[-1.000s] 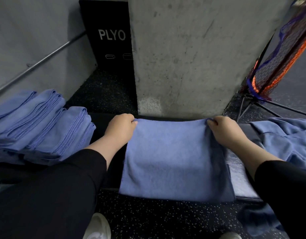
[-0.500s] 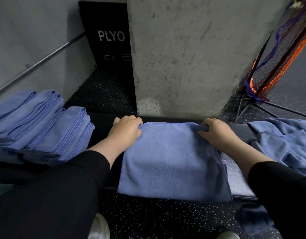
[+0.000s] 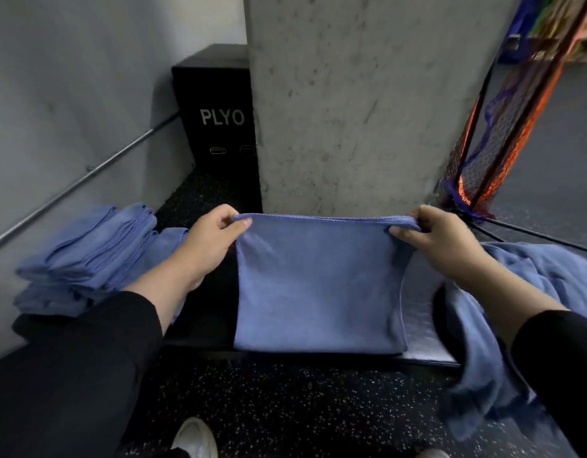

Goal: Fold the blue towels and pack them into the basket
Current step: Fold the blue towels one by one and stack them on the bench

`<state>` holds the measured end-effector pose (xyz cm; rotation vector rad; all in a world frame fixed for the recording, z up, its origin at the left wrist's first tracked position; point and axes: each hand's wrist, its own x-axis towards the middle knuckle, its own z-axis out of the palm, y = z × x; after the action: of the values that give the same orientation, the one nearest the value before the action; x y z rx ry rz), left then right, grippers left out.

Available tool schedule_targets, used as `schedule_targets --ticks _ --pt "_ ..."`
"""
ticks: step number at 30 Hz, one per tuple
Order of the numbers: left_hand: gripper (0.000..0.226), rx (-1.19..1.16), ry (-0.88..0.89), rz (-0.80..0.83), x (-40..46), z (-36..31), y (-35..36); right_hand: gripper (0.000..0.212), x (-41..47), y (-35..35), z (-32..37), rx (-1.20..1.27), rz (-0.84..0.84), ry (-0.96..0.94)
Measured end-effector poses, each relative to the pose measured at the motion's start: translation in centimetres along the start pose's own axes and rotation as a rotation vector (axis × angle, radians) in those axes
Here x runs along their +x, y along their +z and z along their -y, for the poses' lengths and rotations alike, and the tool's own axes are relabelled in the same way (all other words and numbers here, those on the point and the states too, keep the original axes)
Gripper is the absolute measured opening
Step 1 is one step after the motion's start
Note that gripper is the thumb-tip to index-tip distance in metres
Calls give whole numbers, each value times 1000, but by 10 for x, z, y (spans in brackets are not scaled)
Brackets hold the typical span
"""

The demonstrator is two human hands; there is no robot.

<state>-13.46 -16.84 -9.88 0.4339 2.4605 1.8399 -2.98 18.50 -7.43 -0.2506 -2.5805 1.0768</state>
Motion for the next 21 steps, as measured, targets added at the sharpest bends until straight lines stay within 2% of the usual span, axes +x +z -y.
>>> schedule_targets --ticks 6,11,17,21 --pt "28 -147 111 -75 -22 -57 -13 23 -29 -48 53 213 -110 -163" --pt "26 -116 235 -208 -34 -85 -19 13 -38 -65 66 299 -209 -198" --pt "22 -135 226 -264 -43 -94 -20 13 -44 -64 75 340 -295 -184" --pt "25 -191 142 -208 -47 -93 -22 13 -49 -65 81 390 -269 -137"
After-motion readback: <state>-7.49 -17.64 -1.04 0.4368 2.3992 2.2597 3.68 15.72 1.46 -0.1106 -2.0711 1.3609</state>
